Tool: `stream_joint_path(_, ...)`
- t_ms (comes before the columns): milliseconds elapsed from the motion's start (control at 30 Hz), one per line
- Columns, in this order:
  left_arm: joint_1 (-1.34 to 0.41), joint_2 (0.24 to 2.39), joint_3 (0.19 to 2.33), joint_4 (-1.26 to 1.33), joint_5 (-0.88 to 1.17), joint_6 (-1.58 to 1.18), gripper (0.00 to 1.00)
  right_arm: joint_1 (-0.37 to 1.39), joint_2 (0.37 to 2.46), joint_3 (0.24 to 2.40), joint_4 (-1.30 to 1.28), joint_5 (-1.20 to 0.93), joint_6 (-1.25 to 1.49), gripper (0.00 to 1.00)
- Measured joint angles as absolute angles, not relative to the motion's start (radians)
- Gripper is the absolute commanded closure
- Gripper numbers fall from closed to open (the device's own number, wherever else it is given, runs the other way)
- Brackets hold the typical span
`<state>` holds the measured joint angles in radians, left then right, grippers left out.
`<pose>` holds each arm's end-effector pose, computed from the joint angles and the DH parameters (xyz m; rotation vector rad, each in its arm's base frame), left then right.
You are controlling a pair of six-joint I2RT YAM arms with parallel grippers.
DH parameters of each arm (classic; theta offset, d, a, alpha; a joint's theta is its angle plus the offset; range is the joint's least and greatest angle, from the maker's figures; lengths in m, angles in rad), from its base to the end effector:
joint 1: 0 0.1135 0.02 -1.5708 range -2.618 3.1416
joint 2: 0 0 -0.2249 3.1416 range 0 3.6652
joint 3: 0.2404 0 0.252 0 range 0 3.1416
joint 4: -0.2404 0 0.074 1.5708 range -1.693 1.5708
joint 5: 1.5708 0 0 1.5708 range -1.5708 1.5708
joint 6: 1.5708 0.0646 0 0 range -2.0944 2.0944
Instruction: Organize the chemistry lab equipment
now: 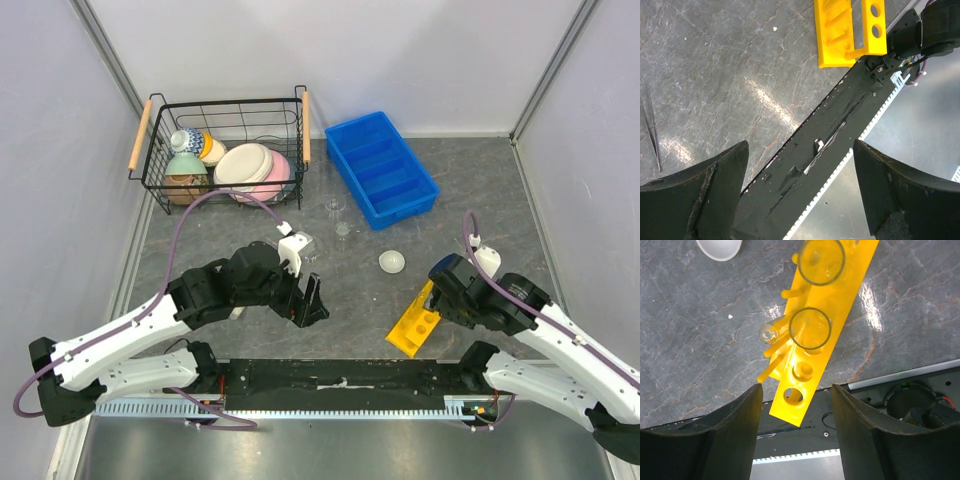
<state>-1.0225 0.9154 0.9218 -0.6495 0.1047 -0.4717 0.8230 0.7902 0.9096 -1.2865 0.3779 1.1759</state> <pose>0.1183 -0.2066 0.2705 0.7059 2.2690 -0.8988 0.1197 0.0940 0.2387 0.5576 2.5464 0.1790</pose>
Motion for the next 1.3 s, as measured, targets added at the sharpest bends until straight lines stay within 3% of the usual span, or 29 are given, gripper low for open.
stream_joint_path(800,-1.023,0.868,0.869,-0.648,0.115,-0.493,0.04,0.854,0.879,0.756,-1.180,0.330,1.297,0.32)
stream_joint_path(1300,-1.023,0.868,0.868,-0.649,0.115,-0.493,0.04,0.862,0.927,0.727,-1.162,0.349,1.307,0.43)
